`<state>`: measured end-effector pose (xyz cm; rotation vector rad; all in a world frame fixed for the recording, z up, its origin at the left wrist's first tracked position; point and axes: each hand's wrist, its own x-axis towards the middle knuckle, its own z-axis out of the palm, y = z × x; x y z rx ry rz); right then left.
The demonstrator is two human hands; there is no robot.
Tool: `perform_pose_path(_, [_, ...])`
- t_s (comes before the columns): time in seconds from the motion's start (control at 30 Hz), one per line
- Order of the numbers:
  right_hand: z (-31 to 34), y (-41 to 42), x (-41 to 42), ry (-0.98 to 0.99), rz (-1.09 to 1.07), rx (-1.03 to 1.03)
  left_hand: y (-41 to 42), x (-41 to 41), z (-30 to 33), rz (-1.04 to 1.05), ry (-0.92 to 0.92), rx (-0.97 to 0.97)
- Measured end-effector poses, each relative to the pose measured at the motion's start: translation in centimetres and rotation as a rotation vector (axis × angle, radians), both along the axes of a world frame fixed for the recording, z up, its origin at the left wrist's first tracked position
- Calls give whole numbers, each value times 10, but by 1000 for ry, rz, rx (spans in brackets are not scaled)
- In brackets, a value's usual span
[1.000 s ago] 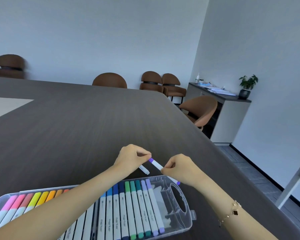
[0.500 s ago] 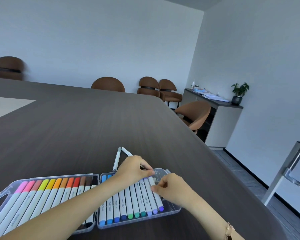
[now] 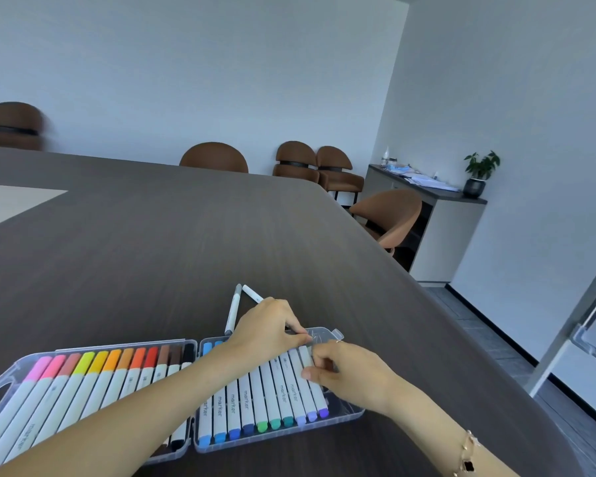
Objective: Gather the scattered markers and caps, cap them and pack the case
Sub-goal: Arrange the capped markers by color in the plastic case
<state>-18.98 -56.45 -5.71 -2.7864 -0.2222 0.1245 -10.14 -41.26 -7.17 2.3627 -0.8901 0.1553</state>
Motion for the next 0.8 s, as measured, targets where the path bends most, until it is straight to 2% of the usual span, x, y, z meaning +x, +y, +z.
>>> perform_pose_path(0.2, [2, -4, -1, 18, 60, -15, 1, 0, -8, -11, -69, 59])
perform_pose_path(0.33, [4, -9, 7, 100, 58, 49, 7, 10, -9, -23, 12, -2])
perform_pose_path(0.4, [7, -13, 19, 102, -15, 175, 15, 24, -6, 60, -2, -33])
perform_pose_path(0.47, [10, -15, 40, -41, -130, 224, 28, 44, -4, 227, -39, -68])
perform_pose_path(0.53, [12, -12, 64, -138, -192, 179, 39, 66, -4, 355, -38, -41])
perform_pose_path(0.6, [11, -2, 89, -124, -181, 137, 45, 81, -5, 423, -3, 31])
perform_pose_path(0.8, [-1, 37, 134, -62, -138, 18, 37, 99, -11, 423, -37, 128])
